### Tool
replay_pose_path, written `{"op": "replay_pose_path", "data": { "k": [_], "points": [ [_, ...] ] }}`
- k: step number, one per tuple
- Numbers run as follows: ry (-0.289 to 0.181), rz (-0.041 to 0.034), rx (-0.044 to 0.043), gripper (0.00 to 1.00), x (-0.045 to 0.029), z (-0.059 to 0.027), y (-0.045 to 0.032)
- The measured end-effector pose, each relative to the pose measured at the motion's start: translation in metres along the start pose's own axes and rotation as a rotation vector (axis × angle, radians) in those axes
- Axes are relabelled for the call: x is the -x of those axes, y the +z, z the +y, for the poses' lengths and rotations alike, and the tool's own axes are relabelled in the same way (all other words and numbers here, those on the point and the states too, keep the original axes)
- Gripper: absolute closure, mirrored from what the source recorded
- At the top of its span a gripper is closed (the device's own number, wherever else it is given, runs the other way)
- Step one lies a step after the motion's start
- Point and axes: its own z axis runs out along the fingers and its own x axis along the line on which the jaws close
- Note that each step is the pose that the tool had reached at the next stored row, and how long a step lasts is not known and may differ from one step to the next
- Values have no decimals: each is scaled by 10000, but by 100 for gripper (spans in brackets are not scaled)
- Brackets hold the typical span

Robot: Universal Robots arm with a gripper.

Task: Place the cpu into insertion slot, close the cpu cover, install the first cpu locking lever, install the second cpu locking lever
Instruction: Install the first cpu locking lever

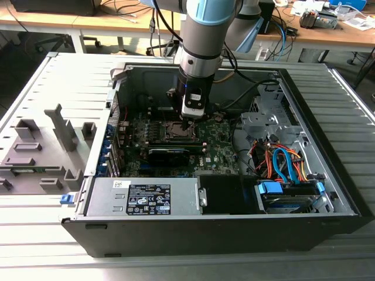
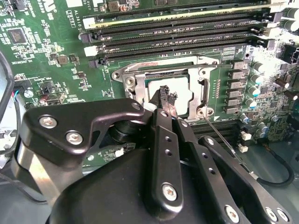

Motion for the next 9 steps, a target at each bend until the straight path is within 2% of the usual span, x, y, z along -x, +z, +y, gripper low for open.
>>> {"op": "replay_pose_path", "data": {
  "k": [9],
  "points": [
    [-115, -1, -10, 89, 0, 0, 0]
  ]
}}
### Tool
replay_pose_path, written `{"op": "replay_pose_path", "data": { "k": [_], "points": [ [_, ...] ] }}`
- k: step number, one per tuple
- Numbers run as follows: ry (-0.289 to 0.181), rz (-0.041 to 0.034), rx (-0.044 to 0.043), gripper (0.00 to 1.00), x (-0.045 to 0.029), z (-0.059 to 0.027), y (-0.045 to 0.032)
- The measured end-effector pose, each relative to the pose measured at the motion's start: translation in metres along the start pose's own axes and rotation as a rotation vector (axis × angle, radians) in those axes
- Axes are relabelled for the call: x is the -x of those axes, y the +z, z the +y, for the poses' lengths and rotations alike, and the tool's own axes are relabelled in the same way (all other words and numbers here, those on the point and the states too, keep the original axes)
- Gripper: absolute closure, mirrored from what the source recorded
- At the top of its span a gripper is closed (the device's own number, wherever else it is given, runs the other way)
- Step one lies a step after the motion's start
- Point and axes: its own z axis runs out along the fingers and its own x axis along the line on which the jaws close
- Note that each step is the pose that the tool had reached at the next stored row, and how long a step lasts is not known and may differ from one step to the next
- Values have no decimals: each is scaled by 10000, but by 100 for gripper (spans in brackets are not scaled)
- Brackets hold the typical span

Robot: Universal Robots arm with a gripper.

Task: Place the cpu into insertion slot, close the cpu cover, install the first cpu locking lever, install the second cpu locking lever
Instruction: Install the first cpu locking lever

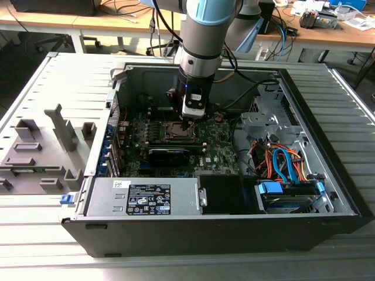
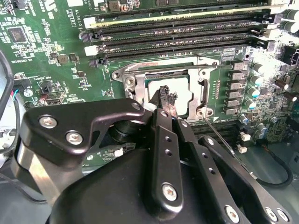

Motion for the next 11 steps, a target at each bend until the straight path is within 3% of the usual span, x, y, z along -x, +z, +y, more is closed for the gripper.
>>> {"op": "replay_pose_path", "data": {
  "k": [11],
  "points": [
    [-205, -1, -17, 89, 0, 0, 0]
  ]
}}
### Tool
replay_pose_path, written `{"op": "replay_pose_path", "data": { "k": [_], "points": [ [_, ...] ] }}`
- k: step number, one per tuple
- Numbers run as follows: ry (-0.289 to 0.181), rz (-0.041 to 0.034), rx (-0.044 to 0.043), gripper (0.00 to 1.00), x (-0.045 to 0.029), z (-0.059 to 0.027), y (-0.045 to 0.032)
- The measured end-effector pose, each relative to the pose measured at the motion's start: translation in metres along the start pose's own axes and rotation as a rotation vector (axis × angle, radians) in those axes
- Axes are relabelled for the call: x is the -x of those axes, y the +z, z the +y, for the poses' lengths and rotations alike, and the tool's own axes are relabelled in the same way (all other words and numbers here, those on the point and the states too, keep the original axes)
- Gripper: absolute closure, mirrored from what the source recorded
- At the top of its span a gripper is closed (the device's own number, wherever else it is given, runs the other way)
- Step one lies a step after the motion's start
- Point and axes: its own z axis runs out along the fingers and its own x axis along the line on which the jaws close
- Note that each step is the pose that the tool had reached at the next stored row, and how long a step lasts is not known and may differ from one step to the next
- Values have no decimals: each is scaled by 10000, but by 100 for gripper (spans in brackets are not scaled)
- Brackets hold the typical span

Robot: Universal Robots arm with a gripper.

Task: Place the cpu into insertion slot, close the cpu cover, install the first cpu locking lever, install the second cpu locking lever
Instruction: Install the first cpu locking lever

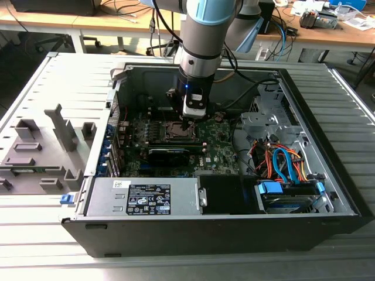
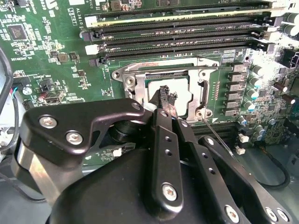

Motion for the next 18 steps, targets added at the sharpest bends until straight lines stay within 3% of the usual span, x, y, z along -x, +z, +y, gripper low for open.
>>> {"op": "replay_pose_path", "data": {
  "k": [18],
  "points": [
    [-518, -3, -43, 89, 0, 0, 0]
  ]
}}
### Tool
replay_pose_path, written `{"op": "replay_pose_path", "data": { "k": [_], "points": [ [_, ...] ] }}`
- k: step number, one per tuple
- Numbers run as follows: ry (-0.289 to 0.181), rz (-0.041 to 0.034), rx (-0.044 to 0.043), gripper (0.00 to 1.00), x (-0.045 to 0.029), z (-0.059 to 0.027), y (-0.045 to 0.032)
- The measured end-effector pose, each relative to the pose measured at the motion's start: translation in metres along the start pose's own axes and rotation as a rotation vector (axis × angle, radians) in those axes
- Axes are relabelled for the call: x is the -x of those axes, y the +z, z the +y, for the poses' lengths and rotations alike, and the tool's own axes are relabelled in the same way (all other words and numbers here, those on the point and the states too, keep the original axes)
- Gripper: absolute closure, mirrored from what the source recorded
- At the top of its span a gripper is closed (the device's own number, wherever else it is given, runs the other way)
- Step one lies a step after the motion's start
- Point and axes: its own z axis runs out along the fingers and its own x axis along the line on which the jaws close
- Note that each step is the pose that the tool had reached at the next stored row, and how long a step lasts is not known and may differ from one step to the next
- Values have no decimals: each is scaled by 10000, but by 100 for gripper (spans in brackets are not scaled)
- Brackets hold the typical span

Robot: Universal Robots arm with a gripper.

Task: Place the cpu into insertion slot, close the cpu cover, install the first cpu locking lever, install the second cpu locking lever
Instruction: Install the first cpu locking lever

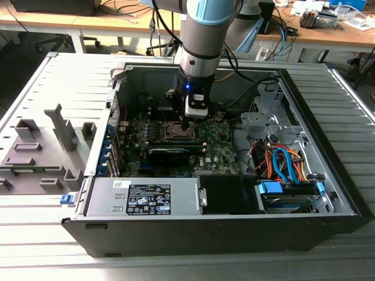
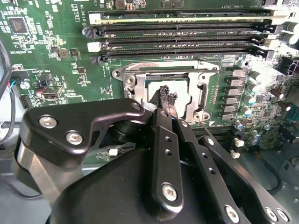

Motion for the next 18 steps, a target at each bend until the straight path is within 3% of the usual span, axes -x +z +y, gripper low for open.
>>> {"op": "replay_pose_path", "data": {
  "k": [18],
  "points": [
    [-506, -3, -42, 89, 0, 0, 0]
  ]
}}
